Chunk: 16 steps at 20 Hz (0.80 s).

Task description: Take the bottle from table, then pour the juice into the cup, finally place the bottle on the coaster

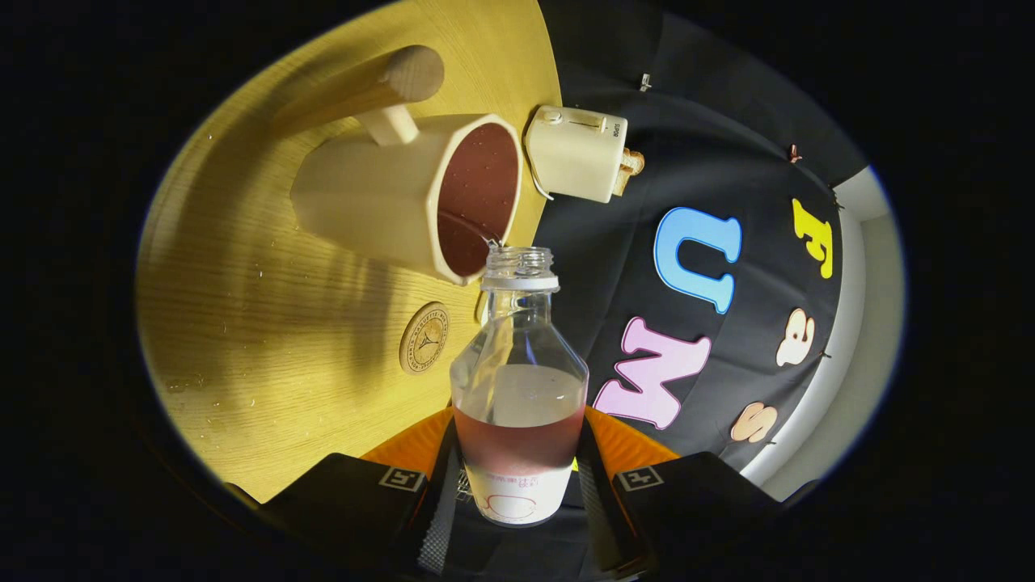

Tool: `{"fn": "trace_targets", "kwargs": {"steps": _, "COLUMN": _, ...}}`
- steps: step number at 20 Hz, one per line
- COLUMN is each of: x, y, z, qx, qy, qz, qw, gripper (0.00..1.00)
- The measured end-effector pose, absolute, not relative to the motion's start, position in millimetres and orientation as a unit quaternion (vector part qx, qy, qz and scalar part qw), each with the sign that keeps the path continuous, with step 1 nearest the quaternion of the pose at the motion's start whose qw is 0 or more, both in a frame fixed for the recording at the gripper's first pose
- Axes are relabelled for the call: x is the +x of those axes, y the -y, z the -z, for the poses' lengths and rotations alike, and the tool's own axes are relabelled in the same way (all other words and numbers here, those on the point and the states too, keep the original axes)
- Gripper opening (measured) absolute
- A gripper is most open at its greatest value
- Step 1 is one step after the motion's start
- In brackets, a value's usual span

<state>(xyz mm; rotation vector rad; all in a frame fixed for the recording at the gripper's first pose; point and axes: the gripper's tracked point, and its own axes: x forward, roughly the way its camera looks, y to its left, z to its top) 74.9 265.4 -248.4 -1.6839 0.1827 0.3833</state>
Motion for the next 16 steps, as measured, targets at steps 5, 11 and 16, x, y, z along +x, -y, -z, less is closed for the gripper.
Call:
{"fn": "trace_targets", "kwargs": {"steps": 5, "x": 73.1, "y": -264.4, "z": 247.5, "qx": -0.746, "qy": -0.083, "qz": -0.170, "qw": 0.638, "gripper": 0.70}}
{"fn": "trace_targets", "kwargs": {"steps": 11, "x": 75.0, "y": -260.9, "z": 248.6, "qx": -0.750, "qy": -0.092, "qz": -0.163, "qw": 0.634, "gripper": 0.70}}
{"fn": "trace_targets", "kwargs": {"steps": 16, "x": 77.5, "y": -259.0, "z": 248.0, "qx": -0.753, "qy": -0.089, "qz": -0.163, "qw": 0.631, "gripper": 0.70}}
